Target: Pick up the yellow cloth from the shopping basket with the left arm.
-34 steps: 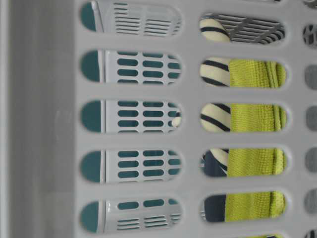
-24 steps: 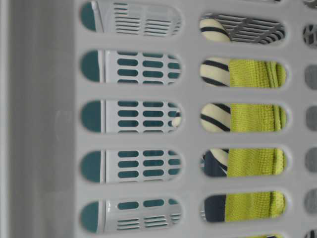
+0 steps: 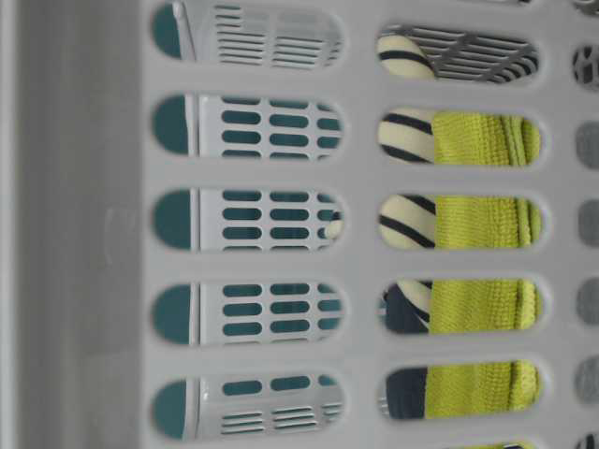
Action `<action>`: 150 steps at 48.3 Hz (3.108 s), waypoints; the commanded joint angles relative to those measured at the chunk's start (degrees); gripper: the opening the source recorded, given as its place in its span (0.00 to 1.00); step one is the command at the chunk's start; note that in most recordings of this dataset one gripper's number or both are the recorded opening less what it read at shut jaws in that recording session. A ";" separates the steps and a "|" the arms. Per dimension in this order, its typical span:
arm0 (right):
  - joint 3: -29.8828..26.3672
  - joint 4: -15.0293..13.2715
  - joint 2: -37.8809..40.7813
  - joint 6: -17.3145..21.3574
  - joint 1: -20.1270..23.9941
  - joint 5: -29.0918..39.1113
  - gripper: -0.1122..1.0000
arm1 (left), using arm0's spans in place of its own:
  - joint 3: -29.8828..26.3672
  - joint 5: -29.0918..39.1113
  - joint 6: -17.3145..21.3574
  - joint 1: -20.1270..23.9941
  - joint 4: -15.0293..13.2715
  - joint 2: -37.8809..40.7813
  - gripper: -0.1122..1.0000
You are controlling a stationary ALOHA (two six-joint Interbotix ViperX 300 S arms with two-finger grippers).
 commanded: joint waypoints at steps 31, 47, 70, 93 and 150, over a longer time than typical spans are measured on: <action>-2.37 0.09 1.14 -1.32 0.88 0.53 0.78 | -26.02 23.20 -1.49 -0.35 0.18 24.87 0.12; -1.93 0.09 1.49 -1.32 1.41 0.53 0.78 | -36.47 34.37 -2.02 -0.88 0.18 37.97 0.86; -0.44 0.18 1.49 -1.32 1.49 -0.53 0.78 | -36.30 34.89 -1.41 -1.67 0.18 51.86 0.91; -0.18 0.09 1.49 -1.32 1.49 -0.88 0.78 | -34.72 35.16 -1.32 -2.02 0.18 53.96 0.71; 1.32 0.18 0.79 -1.05 1.49 -4.66 0.77 | -76.82 74.18 -0.35 1.49 0.18 53.26 0.25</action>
